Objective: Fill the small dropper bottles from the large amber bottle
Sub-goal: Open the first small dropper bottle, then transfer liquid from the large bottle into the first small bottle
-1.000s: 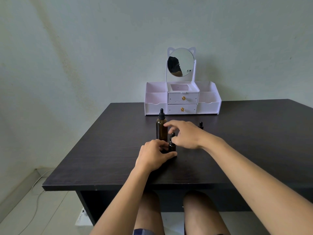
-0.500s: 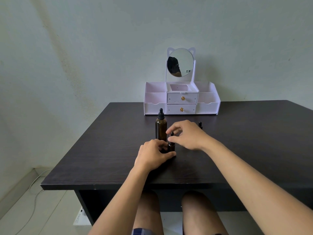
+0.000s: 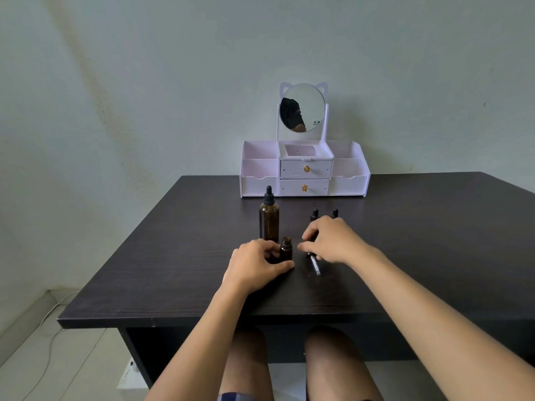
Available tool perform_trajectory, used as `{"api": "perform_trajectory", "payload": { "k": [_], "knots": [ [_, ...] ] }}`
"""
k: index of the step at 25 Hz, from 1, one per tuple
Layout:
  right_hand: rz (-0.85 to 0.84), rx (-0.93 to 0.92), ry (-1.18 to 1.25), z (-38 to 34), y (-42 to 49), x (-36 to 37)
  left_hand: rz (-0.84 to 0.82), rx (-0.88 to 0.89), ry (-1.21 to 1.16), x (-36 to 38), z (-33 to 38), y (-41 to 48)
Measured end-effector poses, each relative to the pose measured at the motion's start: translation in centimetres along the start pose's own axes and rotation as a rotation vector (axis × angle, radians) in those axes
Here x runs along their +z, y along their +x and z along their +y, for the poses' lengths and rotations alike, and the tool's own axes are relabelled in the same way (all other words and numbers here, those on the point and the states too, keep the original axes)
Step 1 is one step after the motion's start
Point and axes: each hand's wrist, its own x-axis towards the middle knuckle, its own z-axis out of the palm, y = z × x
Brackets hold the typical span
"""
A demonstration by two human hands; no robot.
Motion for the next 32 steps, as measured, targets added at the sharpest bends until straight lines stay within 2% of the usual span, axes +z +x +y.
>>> {"api": "perform_trajectory", "payload": {
  "k": [5, 8, 11, 13, 16, 20, 22, 27, 32],
  "knots": [
    [0.071, 0.013, -0.054, 0.3, -0.5, 1.2, -0.022, -0.004, -0.039, -0.2, 0.0, -0.2],
    [0.047, 0.004, -0.087, 0.1, -0.6, 1.1, -0.029, -0.009, -0.199, -0.4, -0.1, -0.5],
    [0.053, -0.007, -0.107, 0.1, -0.7, -0.1, 0.076, -0.083, -0.388, -0.9, -0.2, -0.5],
    [0.104, -0.007, -0.144, 0.1, -0.5, -1.5, 0.195, -0.161, -0.432, -1.2, -0.4, 0.1],
    [0.162, -0.025, -0.125, -0.5, 0.3, -3.9, 0.281, -0.165, -0.418, -1.6, -0.9, 1.8],
    [0.208, -0.139, -0.063, -3.1, 2.6, -5.7, 0.088, -0.068, -0.274, -1.9, -2.0, 4.4],
    [0.193, -0.186, -0.001, -4.7, 4.2, -5.6, 0.044, -0.057, -0.228, -1.6, -2.6, 5.1],
    [0.126, -0.173, 0.062, -6.5, 7.6, -3.0, 0.067, -0.034, -0.173, -0.9, -3.3, 5.5],
    [0.186, -0.209, 0.086, -6.2, 9.0, -1.3, 0.092, -0.017, -0.145, -0.6, -3.8, 6.0]
  ]
}}
